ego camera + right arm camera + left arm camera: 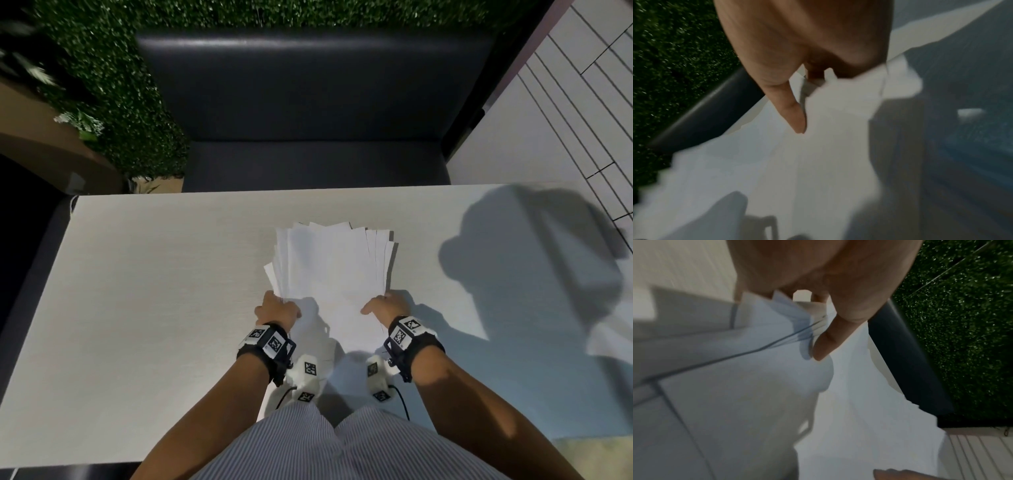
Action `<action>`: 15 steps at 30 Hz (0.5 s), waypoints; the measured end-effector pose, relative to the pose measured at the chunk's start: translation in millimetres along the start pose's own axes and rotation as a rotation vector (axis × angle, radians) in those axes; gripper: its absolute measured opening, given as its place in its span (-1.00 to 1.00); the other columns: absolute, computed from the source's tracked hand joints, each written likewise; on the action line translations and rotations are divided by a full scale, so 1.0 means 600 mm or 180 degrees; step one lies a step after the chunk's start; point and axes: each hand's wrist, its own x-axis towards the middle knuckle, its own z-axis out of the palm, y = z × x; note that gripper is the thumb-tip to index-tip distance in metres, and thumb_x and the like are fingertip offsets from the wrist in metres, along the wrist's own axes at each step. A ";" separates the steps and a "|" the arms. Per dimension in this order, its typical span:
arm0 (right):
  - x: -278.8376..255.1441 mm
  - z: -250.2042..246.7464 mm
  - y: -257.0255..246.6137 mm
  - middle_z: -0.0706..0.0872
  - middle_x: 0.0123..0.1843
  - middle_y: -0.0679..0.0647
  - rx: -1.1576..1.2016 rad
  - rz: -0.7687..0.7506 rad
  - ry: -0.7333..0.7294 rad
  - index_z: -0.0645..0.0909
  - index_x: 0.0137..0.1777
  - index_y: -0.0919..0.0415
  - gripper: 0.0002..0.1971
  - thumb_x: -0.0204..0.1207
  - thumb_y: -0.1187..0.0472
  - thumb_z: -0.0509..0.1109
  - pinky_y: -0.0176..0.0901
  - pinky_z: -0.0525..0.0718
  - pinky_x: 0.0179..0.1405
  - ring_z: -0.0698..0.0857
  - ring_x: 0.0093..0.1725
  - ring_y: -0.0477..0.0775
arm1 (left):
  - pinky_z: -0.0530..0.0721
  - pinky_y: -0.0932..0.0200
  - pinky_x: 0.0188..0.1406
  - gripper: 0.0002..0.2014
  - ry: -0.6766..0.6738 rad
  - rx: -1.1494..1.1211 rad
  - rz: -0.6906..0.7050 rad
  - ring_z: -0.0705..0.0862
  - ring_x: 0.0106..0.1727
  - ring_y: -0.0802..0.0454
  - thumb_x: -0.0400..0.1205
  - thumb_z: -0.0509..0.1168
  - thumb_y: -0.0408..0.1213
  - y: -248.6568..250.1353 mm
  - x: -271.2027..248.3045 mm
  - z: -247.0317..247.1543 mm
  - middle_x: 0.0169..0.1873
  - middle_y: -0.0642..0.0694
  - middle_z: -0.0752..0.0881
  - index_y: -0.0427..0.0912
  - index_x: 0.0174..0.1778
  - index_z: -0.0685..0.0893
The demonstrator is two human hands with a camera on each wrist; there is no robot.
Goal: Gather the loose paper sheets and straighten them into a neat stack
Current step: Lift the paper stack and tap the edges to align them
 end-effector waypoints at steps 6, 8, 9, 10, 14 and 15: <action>-0.016 -0.008 0.005 0.49 0.53 0.27 0.0395 0.0177 -0.0517 0.51 0.49 0.35 -0.42 0.43 0.36 0.44 0.05 0.48 0.43 0.48 0.47 0.32 | 0.57 -0.02 0.17 -0.48 -0.0440 -0.0617 -0.0340 0.57 0.15 -0.23 0.44 0.46 -0.40 0.000 0.004 -0.017 0.29 -0.28 0.59 -0.44 0.30 0.50; -0.012 -0.004 0.015 0.40 0.60 0.27 0.0493 0.0169 -0.0630 0.39 0.56 0.34 -0.37 0.47 0.35 0.43 0.06 0.40 0.49 0.39 0.56 0.32 | 0.51 0.05 0.08 -0.62 -0.0713 -0.0489 -0.0232 0.54 0.16 -0.18 0.46 0.44 -0.34 -0.003 0.002 -0.017 0.37 -0.24 0.60 -0.37 0.19 0.74; -0.011 -0.002 0.022 0.39 0.60 0.27 0.0589 0.0150 -0.0669 0.38 0.56 0.35 -0.37 0.49 0.34 0.44 0.05 0.36 0.47 0.37 0.58 0.30 | 0.49 0.06 0.06 -0.73 -0.0755 -0.0480 -0.0184 0.55 0.17 -0.17 0.46 0.44 -0.35 -0.007 0.002 -0.015 0.36 -0.22 0.61 -0.33 0.07 0.80; -0.014 -0.001 0.028 0.40 0.60 0.27 0.0698 0.0142 -0.0674 0.39 0.55 0.37 -0.39 0.50 0.34 0.44 0.03 0.35 0.46 0.36 0.58 0.29 | 0.52 0.06 0.08 -0.81 -0.0759 -0.0481 -0.0150 0.58 0.20 -0.19 0.47 0.44 -0.39 -0.010 0.002 -0.012 0.35 -0.22 0.63 -0.31 -0.03 0.81; -0.024 -0.002 0.038 0.58 0.46 0.32 0.1122 -0.0084 -0.0377 0.48 0.44 0.51 -0.44 0.46 0.38 0.52 -0.02 0.46 0.38 0.53 0.47 0.30 | 0.66 -0.07 0.27 -0.70 -0.0394 -0.0623 0.0270 0.70 0.18 -0.27 0.44 0.43 -0.58 -0.016 -0.006 -0.005 0.12 -0.31 0.77 -0.41 0.11 0.72; -0.029 -0.005 0.035 0.64 0.40 0.31 0.1261 -0.0223 -0.0228 0.50 0.41 0.51 -0.44 0.43 0.39 0.55 -0.03 0.51 0.34 0.60 0.41 0.29 | 0.69 -0.11 0.26 -0.72 -0.0295 -0.0712 0.0435 0.73 0.15 -0.29 0.44 0.43 -0.59 -0.010 -0.013 -0.011 0.07 -0.29 0.79 -0.35 0.07 0.74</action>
